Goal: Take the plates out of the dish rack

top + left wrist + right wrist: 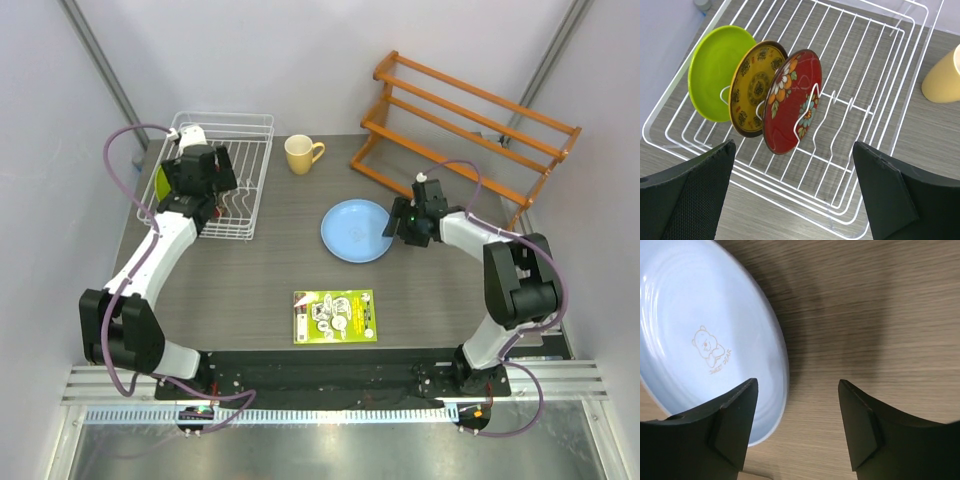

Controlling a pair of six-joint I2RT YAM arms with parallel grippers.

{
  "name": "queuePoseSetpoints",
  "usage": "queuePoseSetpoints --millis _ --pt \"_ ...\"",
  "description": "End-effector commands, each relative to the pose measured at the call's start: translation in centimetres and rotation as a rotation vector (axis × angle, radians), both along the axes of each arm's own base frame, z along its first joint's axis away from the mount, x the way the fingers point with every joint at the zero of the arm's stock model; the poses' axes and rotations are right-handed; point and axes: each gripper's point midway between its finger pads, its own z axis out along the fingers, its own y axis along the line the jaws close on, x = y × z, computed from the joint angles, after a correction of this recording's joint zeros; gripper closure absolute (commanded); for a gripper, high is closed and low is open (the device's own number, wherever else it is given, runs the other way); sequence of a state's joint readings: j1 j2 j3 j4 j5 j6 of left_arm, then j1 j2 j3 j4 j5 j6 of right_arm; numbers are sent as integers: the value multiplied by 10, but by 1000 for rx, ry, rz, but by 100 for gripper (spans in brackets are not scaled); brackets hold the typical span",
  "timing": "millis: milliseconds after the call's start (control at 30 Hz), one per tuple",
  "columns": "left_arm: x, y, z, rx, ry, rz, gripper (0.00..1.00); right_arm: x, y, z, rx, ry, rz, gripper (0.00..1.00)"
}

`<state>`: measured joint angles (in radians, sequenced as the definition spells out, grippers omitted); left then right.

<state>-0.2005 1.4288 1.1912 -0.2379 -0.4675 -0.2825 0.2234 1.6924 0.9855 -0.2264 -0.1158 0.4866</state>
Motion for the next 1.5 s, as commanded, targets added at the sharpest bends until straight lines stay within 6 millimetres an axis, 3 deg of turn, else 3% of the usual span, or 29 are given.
queuePoseSetpoints --millis 0,133,300,500,700,800,933,967,1000,1100,1200,1233,1333,1467 --pt "6 0 7 -46 -37 -17 1 7 -32 42 -163 -97 -79 27" --pt "17 4 -7 -49 -18 -8 1 -2 -50 73 -229 -155 -115 27" --pt "33 17 -24 -31 7 39 2 -9 -55 107 -229 -233 -112 26" --pt "47 31 -50 -43 33 74 5 -15 -56 111 -233 -242 -102 25" --pt "59 43 -67 -86 34 86 7 -20 -54 95 -233 -201 -82 25" --pt "68 43 -69 -138 18 56 14 -22 -53 89 -233 -183 -76 26" --pt "76 40 -73 -202 2 30 34 -23 -53 83 -240 -169 -71 26" --pt "77 37 -75 -212 7 22 37 -23 -54 82 -240 -164 -71 26" --pt "77 48 -77 -221 9 39 39 -23 -53 81 -240 -162 -69 26" --pt "85 45 -71 -246 -28 12 51 -23 -53 77 -241 -152 -66 27" --pt "86 43 -69 -259 -34 -1 69 -23 -52 74 -241 -143 -64 27" --pt "86 42 -69 -260 -36 -6 79 -23 -52 72 -241 -137 -63 27" --pt "88 43 -66 -256 -49 -3 100 -24 -52 68 -240 -127 -61 27" --pt "85 44 -58 -254 -56 -1 100 -25 -53 67 -243 -124 -65 27"
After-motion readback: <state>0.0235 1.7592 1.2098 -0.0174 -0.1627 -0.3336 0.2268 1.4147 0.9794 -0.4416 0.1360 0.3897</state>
